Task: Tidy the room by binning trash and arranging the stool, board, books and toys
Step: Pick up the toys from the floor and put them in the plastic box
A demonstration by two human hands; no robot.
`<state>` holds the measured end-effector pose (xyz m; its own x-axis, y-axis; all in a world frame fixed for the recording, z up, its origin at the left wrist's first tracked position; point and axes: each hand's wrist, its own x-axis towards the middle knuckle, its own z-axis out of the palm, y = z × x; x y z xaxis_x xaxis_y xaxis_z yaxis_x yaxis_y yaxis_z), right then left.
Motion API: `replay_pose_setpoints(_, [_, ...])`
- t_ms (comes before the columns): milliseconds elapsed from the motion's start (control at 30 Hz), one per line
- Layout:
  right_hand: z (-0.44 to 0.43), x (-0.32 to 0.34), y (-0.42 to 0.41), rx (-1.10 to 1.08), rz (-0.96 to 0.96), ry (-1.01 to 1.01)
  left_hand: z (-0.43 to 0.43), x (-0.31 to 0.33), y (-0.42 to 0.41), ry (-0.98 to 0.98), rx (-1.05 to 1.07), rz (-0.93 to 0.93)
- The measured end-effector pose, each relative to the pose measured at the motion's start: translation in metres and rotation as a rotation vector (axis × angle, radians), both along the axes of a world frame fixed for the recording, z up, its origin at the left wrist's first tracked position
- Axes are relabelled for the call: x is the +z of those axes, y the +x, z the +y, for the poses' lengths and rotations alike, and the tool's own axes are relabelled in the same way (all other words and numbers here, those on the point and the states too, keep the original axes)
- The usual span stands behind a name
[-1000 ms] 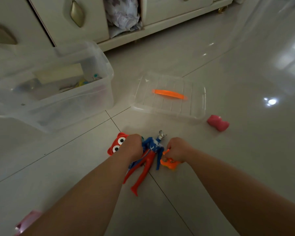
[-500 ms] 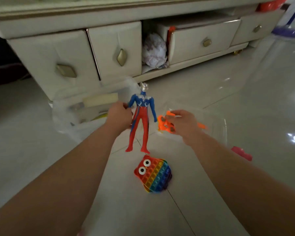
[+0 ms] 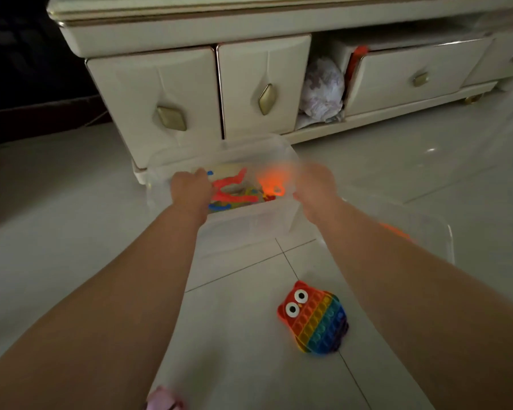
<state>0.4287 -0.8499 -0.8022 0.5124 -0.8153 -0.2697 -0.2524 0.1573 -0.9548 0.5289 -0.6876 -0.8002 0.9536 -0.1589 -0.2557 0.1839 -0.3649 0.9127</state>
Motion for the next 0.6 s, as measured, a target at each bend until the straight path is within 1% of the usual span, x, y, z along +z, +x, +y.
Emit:
replay_pose_setpoints(33, [0.004, -0.003, -0.006, -0.018, 0.034, -0.053, 0.0, -0.003, -0.001, -0.02, -0.008, -0.03])
replay_pose_setpoints(67, [0.006, -0.007, -0.012, -0.031, 0.051, -0.086, -0.003, -0.005, -0.004, -0.095, 0.041, -0.007])
replay_pose_setpoints(100, [0.011, -0.01, -0.021, -0.023, 0.074, -0.117, -0.006, -0.006, -0.01, -0.031, 0.054, -0.067])
replay_pose_setpoints(133, [0.016, -0.013, -0.032, -0.006, 0.081, -0.16, -0.006, -0.012, -0.016, -0.037, 0.092, -0.102])
replay_pose_setpoints(167, [0.02, -0.016, -0.044, 0.026, 0.107, -0.208, -0.006, -0.02, -0.022, 0.005, 0.075, -0.16])
replay_pose_setpoints(233, [0.027, -0.025, -0.065, 0.125, 0.196, -0.32, -0.005, -0.024, -0.045, 0.022, -0.006, -0.174])
replay_pose_setpoints(300, [0.035, -0.038, -0.089, 0.227, 0.283, -0.34, 0.005, -0.026, -0.074, 0.079, -0.082, -0.189])
replay_pose_setpoints(367, [0.043, -0.053, -0.11, 0.326, 0.382, -0.324, 0.021, -0.033, -0.096, 0.183, -0.129, -0.18])
replay_pose_setpoints(467, [0.053, -0.074, -0.135, 0.501, 0.554, -0.41, 0.055, -0.051, -0.126, 0.372, -0.205, -0.108])
replay_pose_setpoints(567, [0.063, -0.093, -0.151, 0.6, 0.692, -0.451, 0.094, -0.076, -0.149, 0.565, -0.269, -0.039])
replay_pose_setpoints(600, [0.063, -0.097, -0.153, 0.629, 0.738, -0.494, 0.104, -0.081, -0.152, 0.634, -0.285, -0.021])
